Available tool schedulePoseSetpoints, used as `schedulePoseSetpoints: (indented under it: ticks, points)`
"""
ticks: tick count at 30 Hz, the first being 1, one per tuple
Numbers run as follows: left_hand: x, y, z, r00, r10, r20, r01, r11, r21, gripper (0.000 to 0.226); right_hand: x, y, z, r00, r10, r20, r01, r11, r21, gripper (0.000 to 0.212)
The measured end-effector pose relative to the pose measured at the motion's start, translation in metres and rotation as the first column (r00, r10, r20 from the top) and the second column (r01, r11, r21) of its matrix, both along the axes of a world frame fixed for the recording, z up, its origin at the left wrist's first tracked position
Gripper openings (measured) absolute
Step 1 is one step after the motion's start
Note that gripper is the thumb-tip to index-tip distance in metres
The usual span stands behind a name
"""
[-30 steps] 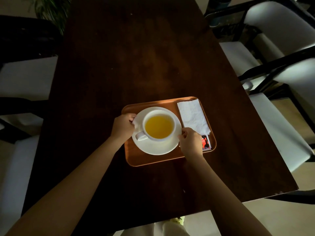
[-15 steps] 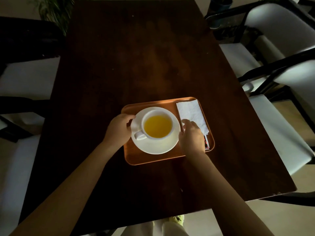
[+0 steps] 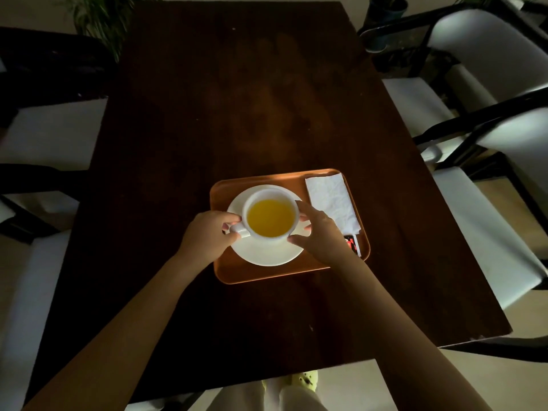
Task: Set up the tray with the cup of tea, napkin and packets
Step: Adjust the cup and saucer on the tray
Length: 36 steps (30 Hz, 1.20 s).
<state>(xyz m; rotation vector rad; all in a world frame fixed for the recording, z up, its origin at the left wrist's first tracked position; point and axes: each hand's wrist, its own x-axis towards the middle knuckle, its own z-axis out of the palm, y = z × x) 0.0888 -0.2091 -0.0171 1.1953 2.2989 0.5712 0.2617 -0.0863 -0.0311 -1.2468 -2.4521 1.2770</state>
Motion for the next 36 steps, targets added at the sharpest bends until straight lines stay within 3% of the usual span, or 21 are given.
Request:
schedulePoseSetpoints:
  ticks: [11, 14, 17, 20, 24, 27, 31, 36]
  points:
    - [-0.002, -0.001, -0.004, 1.0, -0.024, -0.008, 0.024, 1.0, 0.017, 0.034, 0.002, -0.005, -0.007, 0.998, -0.042, -0.036, 0.042, 0.999, 0.003, 0.069]
    - [0.004, -0.003, 0.007, 0.995, 0.022, -0.1, -0.02, 1.0, 0.014, 0.037, 0.01, 0.004, -0.008, 0.996, -0.077, -0.046, 0.078, 0.997, 0.001, 0.063]
    - [0.026, 0.004, 0.032, 0.938, 0.128, -0.323, -0.064, 0.977, 0.204, 0.037, 0.031, 0.024, -0.009, 0.98, -0.196, -0.023, 0.197, 0.971, 0.132, 0.047]
    - [0.069, 0.028, 0.045, 0.946, 0.036, -0.322, 0.07, 0.948, 0.311, 0.033, 0.055, 0.047, -0.015, 0.967, -0.215, 0.134, 0.159, 0.927, 0.34, 0.041]
    - [0.131, 0.065, 0.02, 0.934, -0.189, -0.303, 0.25, 0.952, 0.176, 0.036, 0.071, 0.064, -0.024, 0.933, -0.075, 0.352, -0.082, 0.907, 0.412, 0.04]
    - [0.155, 0.081, -0.007, 0.887, -0.327, -0.326, 0.339, 0.941, -0.02, 0.035, 0.079, 0.07, -0.031, 0.923, -0.001, 0.384, -0.181, 0.881, 0.437, 0.039]
    - [0.167, 0.086, -0.027, 0.864, -0.352, -0.359, 0.334, 0.936, -0.112, 0.032, 0.085, 0.075, -0.036, 0.93, 0.027, 0.366, -0.206, 0.863, 0.462, 0.037]
    - [0.173, 0.083, -0.037, 0.882, -0.309, -0.355, 0.301, 0.95, -0.08, 0.03, 0.09, 0.077, -0.04, 0.946, 0.045, 0.321, -0.196, 0.868, 0.455, 0.036]
